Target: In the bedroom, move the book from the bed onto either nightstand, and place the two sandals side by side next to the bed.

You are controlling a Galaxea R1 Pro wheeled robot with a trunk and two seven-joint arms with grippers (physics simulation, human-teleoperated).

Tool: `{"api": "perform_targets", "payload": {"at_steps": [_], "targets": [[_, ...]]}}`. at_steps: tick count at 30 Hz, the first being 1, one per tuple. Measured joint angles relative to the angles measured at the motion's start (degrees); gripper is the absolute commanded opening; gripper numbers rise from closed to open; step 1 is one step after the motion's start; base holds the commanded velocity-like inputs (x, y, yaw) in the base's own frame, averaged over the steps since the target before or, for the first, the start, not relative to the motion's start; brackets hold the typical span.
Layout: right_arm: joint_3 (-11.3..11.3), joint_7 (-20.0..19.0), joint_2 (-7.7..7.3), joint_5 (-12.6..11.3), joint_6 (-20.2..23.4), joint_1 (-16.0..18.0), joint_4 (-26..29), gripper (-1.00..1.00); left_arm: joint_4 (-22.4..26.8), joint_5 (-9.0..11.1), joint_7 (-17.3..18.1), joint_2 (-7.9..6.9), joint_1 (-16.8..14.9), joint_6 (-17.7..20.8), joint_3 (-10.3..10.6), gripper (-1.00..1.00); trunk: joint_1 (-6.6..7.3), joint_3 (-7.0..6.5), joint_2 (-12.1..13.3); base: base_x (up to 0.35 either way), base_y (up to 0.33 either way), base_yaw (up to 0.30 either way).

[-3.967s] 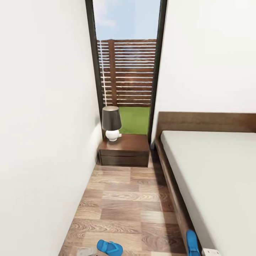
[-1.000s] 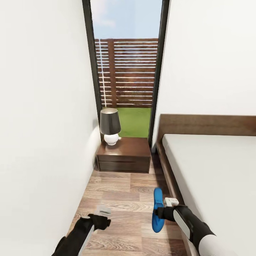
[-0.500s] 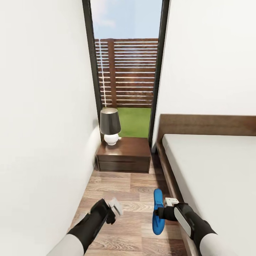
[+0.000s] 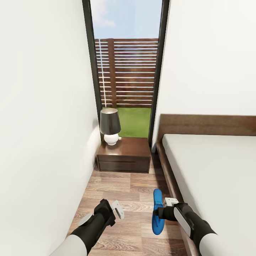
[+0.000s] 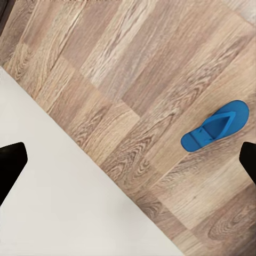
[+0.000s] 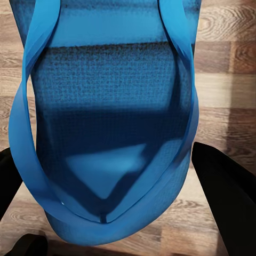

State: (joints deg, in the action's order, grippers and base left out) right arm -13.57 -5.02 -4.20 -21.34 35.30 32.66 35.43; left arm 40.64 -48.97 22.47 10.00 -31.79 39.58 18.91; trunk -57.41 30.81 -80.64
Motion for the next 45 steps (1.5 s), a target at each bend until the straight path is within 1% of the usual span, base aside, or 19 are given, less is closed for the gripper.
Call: {"api": "perform_targets", "payload": {"at_steps": [11, 15, 19, 20, 23, 25, 26, 27, 28, 29, 30, 31, 33, 36, 37, 39, 40, 41, 45], "targets": [[0.0, 0.0, 0.01, 0.0, 0.0, 0.0, 0.0, -1.0, -1.0, 0.5, -0.3, 0.0, 0.0, -0.2, 0.2, 1.0, 0.0, 0.0, 0.0, 0.0, 0.0, 0.0], [0.0, 0.0, 0.03, 0.1, 0.0, 0.0, 0.0, -1.0, -1.1, 2.9, -1.1, 0.0, -0.1, -0.4, 0.3, 1.0, 0.0, 0.0, 0.0, 0.0, 0.0, 0.0], [0.0, 0.0, 0.0, 0.0, 0.0, 0.0, 0.0, -1.0, 2.0, 11.9, -5.2, 0.0, -0.1, -0.7, -0.3, 1.0, 0.0, 0.0, 0.0, 0.0, 0.0, 0.0], [0.0, 0.0, -0.02, 0.0, 0.0, 0.0, 0.0, -1.0, 3.3, 16.0, -6.7, 0.0, -0.1, -0.9, -0.7, 1.0, 0.0, 0.0, 0.0, 0.0, 0.0, 0.0], [0.0, 0.0, 0.0, 0.0, 0.0, 0.0, 0.0, -1.0, 5.6, 31.3, -12.2, -0.01, 0.0, -2.9, -3.2, 1.0, 0.0, 0.0, 0.0, 0.0, 0.0, 0.0], [0.0, 0.0, -0.01, 0.0, 0.0, 0.0, 0.0, -1.0, 5.9, 36.5, -14.3, -0.01, 0.0, -4.3, -3.9, 1.0, 0.0, 0.0, 0.0, 0.0, 0.0, 0.0], [0.0, 0.0, -0.01, 0.0, 0.0, 0.0, 0.0, -1.0, 6.1, 41.2, -16.2, -0.01, 0.0, -5.8, -4.4, 1.0, 0.0, 0.0, 0.0, 0.0, 0.0, 0.0], [0.0, 0.0, 0.0, 0.0, 0.0, 0.0, 0.0, -1.0, 6.2, 43.6, -17.1, -0.01, 0.0, -6.7, -4.6, 1.0, 0.0, 0.0, 0.0, 0.0, 0.0, 0.0], [0.0, 0.0, 0.0, 0.0, 0.0, 0.0, 0.0, -1.0, 6.2, 47.5, -18.2, 0.0, 0.0, -8.2, -5.2, 1.0, 0.0, 0.0, 0.0, 0.0, 0.0, 0.0], [0.0, 0.0, -0.02, 0.0, 0.0, 0.0, 0.0, -1.0, 6.1, 55.1, -19.4, 0.0, 0.0, -10.6, -7.0, 1.0, 0.0, 0.0, 0.0, 0.0, 0.0, 0.0], [0.0, 0.0, -0.03, 0.0, 0.0, 0.0, 0.0, -1.0, 6.0, 59.1, -20.0, 0.0, 0.0, -11.6, -8.2, 1.0, 0.0, 0.0, 0.0, 0.0, 0.0, 0.0], [0.0, 0.0, -0.02, 0.0, 0.0, 0.0, 0.0, -1.0, 6.0, 61.0, -20.2, 0.0, 0.0, -12.0, -8.9, 1.0, 0.0, 0.0, 0.0, 0.0, 0.0, 0.0], [0.0, 0.0, -0.01, 0.0, 0.0, 0.0, 0.0, -1.0, 5.7, 65.9, -20.6, -0.01, 0.0, -14.2, -12.3, 1.0, 0.0, 0.0, 0.0, 0.0, 0.0, 0.0], [0.0, 0.0, 0.0, 0.0, 0.0, 0.0, 0.0, -1.0, 3.5, 69.3, -20.8, -0.04, 0.0, -18.4, -19.9, 1.0, 0.0, 0.0, 0.0, 0.0, 0.0, 0.0], [0.0, 0.0, 0.01, 0.0, 0.0, 0.0, 0.0, -1.0, 1.9, 70.2, -20.9, -0.1, 0.0, -20.5, -23.9, 1.0, 0.0, 0.0, 0.0, 0.0, 0.0, 0.0], [0.0, 0.0, -0.01, 0.0, 0.0, 0.0, 0.0, -1.0, -2.4, 71.4, -22.9, -0.11, 0.0, -27.8, -38.7, 1.0, 0.0, 0.01, 0.0, 0.0, 0.0, 0.0], [0.0, 0.0, -0.02, 0.0, 0.0, 0.0, 0.0, -1.0, -3.8, 71.8, -25.2, -0.09, 0.0, -30.5, -44.8, 1.0, 0.0, 0.01, 0.0, 0.0, 0.0, 0.0], [0.0, 0.0, -0.03, 0.0, 0.0, 0.0, 0.0, -1.0, -4.7, 72.3, -28.2, -0.08, 0.0, -32.2, -49.1, 1.0, 0.0, 0.0, 0.0, 0.0, 0.0, 0.0], [0.0, 0.0, -0.04, 0.0, 0.0, 0.0, 0.0, -1.0, -6.4, 73.7, -36.7, -0.07, 0.0, -37.3, -59.2, 1.0, 0.0, 0.0, 0.0, 0.0, 0.0, 0.0]]}}
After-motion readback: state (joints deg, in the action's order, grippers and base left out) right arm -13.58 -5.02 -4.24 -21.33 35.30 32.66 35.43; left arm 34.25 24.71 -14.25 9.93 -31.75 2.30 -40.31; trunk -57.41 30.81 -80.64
